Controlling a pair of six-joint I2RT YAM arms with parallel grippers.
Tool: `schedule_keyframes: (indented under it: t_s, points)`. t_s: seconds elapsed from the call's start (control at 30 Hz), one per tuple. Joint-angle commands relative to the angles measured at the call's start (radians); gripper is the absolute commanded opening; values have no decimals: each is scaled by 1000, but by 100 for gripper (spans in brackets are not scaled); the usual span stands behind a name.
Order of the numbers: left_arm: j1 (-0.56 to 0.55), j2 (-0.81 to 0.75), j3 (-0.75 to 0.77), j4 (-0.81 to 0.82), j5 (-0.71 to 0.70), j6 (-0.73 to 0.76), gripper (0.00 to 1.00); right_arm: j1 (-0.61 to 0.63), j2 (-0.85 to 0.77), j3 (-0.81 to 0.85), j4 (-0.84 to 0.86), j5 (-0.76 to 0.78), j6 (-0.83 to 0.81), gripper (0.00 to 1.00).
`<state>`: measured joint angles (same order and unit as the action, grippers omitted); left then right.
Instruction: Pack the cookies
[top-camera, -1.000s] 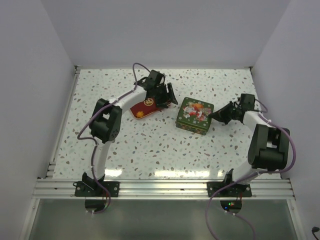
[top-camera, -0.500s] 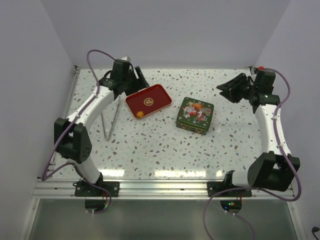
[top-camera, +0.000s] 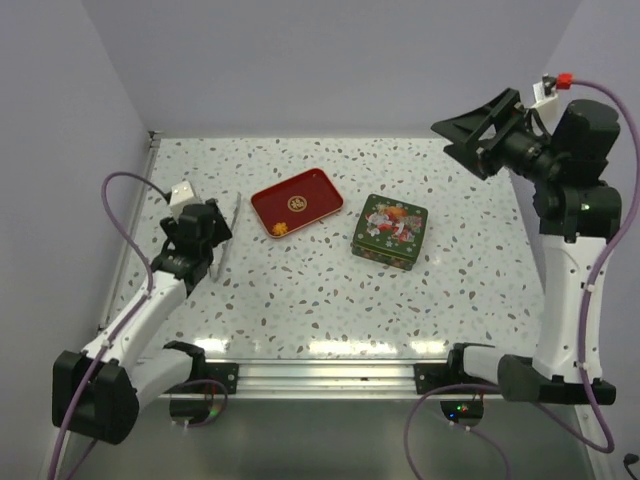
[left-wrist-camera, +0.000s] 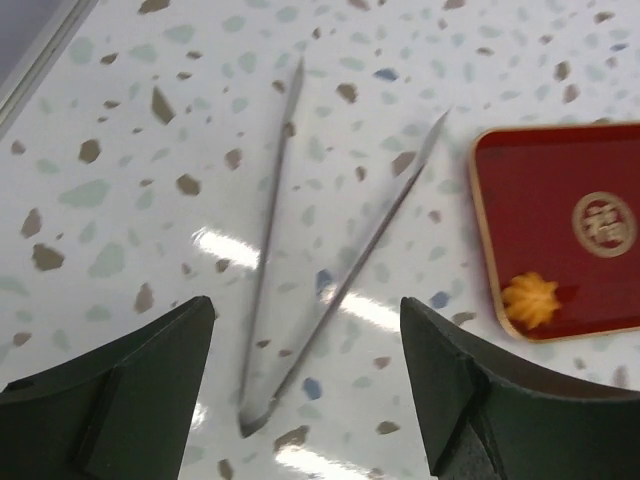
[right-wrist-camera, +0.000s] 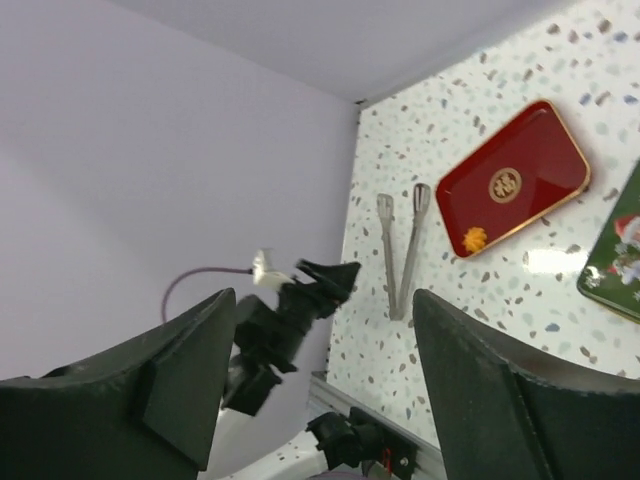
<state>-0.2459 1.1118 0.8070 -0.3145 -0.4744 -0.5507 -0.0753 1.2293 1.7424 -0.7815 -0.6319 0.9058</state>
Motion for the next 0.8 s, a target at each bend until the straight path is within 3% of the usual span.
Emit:
schedule_keyframes:
  t_s: [0.0, 0.13, 0.27, 0.43, 0.47, 0.6, 0.77]
  points:
    - [10, -140, -298, 348, -180, 144, 81, 6, -18, 190, -87, -77, -5, 76]
    - [11, -269, -564, 650, -198, 237, 91, 22, -51, 182, -121, -100, -41, 83]
    - [23, -227, -659, 938, -129, 348, 100, 42, -111, 79, -47, -141, 10, 86]
    - [33, -55, -706, 1129, -75, 440, 100, 57, -108, 68, -116, -123, -54, 87]
    - [36, -46, -686, 1109, -57, 442, 100, 58, -108, 66, -120, -124, -64, 87]
    - [52, 75, -675, 1291, 90, 544, 100, 58, -123, 26, -121, -123, -71, 87]
    - [86, 210, -600, 1370, 158, 587, 100, 58, -133, -14, -124, -112, -84, 88]
